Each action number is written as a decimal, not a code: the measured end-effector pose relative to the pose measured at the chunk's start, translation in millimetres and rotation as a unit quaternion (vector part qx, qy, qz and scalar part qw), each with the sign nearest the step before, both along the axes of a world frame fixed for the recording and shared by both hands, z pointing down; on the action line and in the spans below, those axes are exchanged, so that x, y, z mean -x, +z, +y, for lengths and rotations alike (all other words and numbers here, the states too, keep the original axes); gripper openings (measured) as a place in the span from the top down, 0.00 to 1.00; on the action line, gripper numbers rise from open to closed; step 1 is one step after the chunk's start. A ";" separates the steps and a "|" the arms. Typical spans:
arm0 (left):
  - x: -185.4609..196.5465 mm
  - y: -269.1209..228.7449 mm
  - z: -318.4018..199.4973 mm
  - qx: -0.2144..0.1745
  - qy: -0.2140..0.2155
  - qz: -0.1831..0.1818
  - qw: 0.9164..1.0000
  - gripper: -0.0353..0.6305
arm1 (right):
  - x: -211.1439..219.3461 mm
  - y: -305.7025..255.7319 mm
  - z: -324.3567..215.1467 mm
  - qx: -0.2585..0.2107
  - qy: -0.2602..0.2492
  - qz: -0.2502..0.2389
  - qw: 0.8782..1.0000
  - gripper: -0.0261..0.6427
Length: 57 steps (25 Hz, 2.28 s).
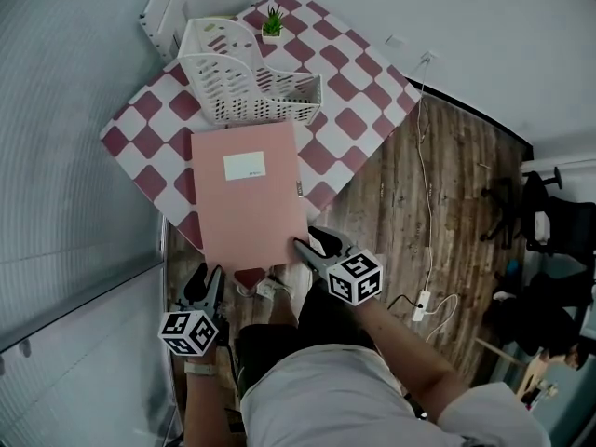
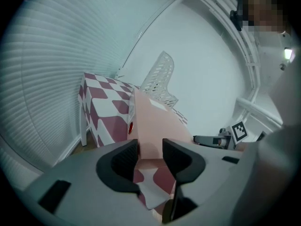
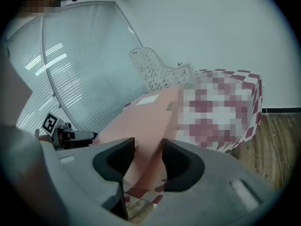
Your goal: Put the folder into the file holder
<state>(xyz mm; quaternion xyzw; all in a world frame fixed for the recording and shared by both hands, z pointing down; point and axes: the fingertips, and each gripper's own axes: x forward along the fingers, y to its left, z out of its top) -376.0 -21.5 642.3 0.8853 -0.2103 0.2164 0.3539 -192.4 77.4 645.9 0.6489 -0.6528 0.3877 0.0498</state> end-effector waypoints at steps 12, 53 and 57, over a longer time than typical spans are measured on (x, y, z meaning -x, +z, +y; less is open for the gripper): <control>13.1 3.0 38.7 0.012 0.032 -0.012 0.999 0.73 | 19.6 3.1 39.1 0.004 0.007 -0.038 0.999 0.67; -35.8 -7.4 45.2 0.010 0.046 -0.003 0.999 0.71 | -11.8 1.3 30.2 -0.057 0.052 -0.397 0.915 0.50; -52.7 -13.4 52.1 0.005 0.074 0.007 0.997 0.71 | -28.1 -13.7 37.9 -0.080 0.046 -0.367 0.926 0.50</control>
